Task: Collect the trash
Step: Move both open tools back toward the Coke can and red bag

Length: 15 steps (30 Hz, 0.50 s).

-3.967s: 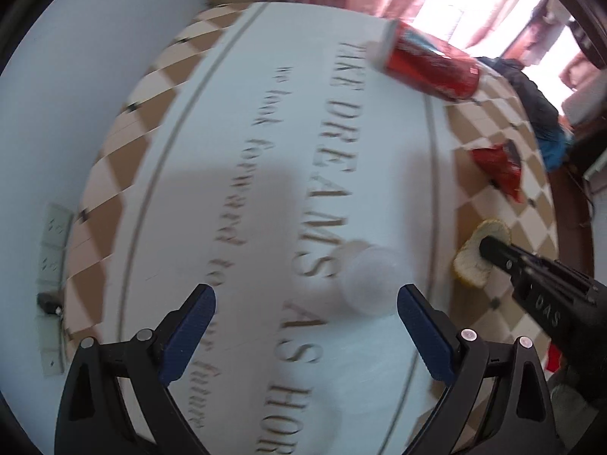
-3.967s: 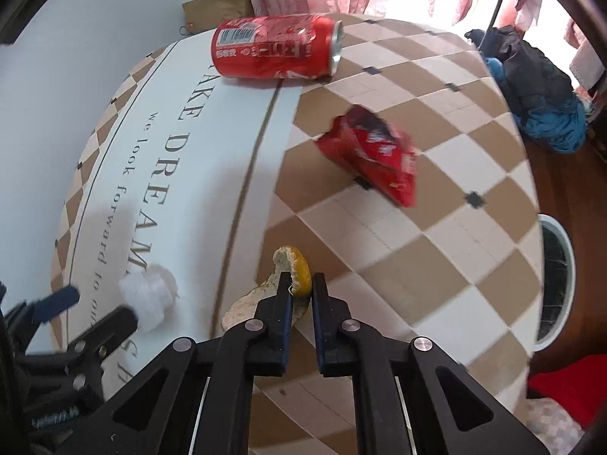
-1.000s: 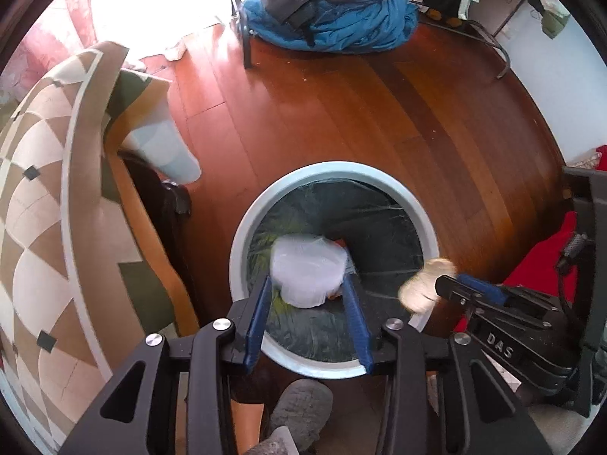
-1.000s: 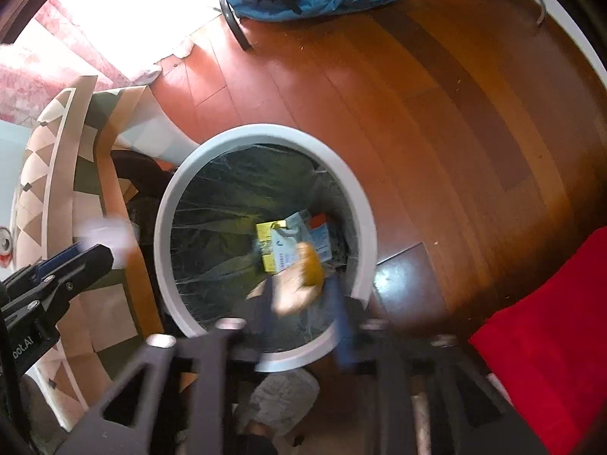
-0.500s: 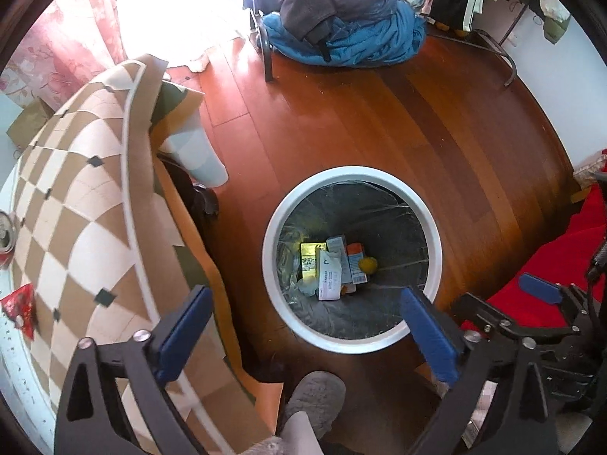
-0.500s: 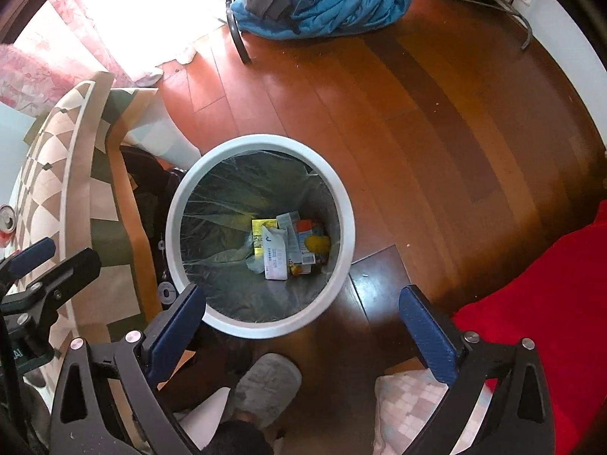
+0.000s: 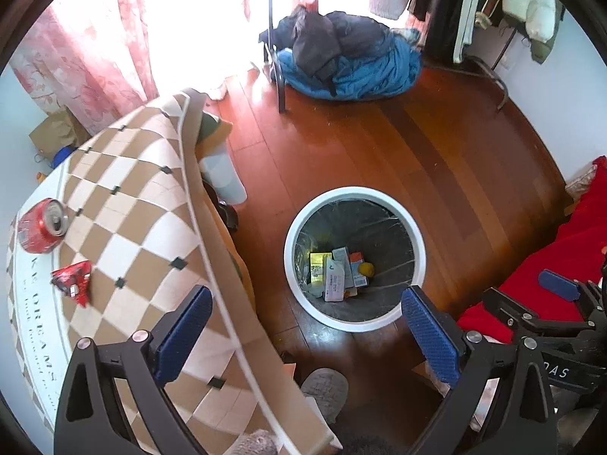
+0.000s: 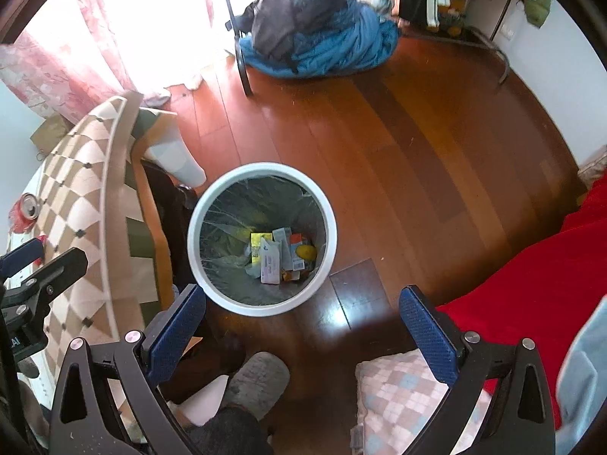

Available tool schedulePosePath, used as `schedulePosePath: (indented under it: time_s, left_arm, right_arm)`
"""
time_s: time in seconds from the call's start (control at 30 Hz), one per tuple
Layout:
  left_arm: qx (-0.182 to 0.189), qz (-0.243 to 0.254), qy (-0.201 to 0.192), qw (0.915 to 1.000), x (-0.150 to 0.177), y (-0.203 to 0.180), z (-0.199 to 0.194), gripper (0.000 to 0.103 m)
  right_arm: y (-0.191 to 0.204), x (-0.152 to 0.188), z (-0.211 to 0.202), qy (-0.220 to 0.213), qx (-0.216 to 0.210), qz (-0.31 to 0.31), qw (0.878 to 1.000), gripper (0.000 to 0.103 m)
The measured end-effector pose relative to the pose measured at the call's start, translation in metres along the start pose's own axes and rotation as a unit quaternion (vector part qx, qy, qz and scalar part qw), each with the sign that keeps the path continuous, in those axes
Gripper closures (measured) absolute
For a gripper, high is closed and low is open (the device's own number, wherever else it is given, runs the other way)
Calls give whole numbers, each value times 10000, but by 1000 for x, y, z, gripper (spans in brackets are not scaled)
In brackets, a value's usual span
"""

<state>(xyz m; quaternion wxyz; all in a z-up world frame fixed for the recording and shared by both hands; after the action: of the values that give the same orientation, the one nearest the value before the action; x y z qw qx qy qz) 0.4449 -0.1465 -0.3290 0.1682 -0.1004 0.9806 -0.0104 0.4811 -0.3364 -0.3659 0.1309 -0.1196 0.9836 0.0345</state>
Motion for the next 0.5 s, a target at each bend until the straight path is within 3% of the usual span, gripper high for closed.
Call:
schedulePosePath:
  time_s: [0.3, 0.5]
  left_arm:
    - [69, -68, -512, 9986, 13, 17, -74, 1]
    - [-202, -384, -852, 9954, 26, 67, -122, 1]
  right_arm:
    - [25, 5, -89, -601, -139, 113, 9980, 0]
    - [80, 5, -142, -1010, -620, 66, 9929, 0]
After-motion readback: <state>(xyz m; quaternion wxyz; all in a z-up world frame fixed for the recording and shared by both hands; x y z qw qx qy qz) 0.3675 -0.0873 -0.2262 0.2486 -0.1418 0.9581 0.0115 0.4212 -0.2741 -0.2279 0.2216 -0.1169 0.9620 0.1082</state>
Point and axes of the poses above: each gripper's, at about its wrist camera, not at the fingertips, and z roughly the way its jaws point, y to its left, x to its underside, the point moved 7 cm from there along z, roughly the way its jaws point, and after that the axes turned 2 degrees about x, right-handed, at the moved point
